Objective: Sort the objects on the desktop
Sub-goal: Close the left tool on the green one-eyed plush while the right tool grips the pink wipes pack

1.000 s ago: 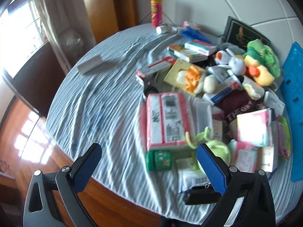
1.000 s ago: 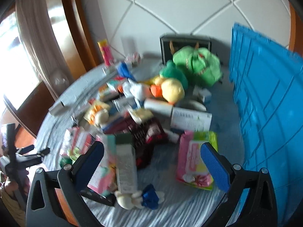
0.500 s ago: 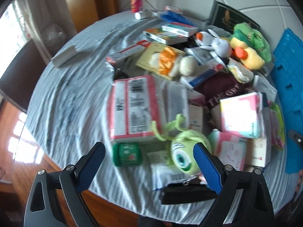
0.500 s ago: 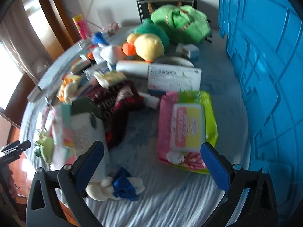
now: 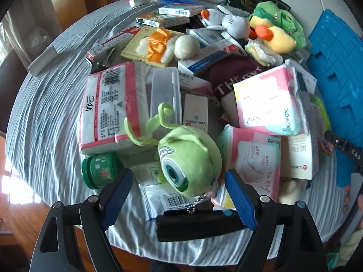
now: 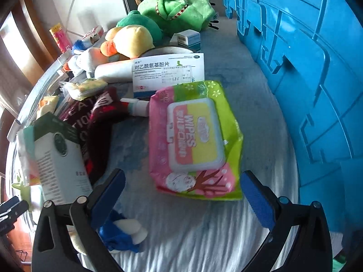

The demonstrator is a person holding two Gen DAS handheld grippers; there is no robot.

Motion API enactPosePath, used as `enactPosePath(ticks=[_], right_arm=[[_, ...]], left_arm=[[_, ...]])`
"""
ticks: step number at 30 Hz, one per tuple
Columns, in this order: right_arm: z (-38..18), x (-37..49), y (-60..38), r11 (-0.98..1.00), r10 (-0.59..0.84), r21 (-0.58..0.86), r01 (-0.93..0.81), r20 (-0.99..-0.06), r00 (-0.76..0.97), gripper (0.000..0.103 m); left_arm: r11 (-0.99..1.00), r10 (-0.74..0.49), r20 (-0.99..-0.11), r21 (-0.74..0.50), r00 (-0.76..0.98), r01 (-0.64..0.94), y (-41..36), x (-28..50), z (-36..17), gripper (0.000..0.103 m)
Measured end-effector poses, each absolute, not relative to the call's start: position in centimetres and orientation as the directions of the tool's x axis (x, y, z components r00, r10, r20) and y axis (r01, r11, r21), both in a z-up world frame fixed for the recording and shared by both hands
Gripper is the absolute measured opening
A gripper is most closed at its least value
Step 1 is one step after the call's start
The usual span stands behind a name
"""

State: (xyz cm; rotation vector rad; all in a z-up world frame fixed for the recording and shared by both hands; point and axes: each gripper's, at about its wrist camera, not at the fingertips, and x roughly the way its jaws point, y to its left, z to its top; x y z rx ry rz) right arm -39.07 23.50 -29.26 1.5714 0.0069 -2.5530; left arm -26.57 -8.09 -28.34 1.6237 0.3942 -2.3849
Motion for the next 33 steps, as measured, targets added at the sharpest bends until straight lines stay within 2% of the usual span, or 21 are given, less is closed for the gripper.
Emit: enactPosePath(ticks=[7,9,10,33], right_arm=[[-30.4,-40.0,23.8,-0.986,-0.118,0.055,0.157,-0.894,-0.432,0.103],[-30.6,-40.3,23.8,-0.986,-0.105,0.038,0.16,-0.895,-0.435,0.103],[-30.7,-40.5,23.7,-0.986,-0.103,0.032,0.166,-0.894,-0.436,0.103],[-33.5,-45.5,22.7,-0.982,-0.073,-0.006,0.187,-0.909,-0.411,0.103]], left_arm=[[-0.927,-0.068,-0.934,-0.071,-0.35,0.368,-7.9,-27.4,-29.8,0.083],[-0.927,-0.066,-0.939,-0.068,-0.338,0.369,-7.7,-27.8,-30.4,0.07],[-0.928,-0.061,-0.942,-0.068,-0.329,0.367,-7.6,-28.0,-30.7,0.061],[-0.949,-0.078,-0.929,-0.043,-0.363,0.314,-7.3,-30.8,-29.7,0.061]])
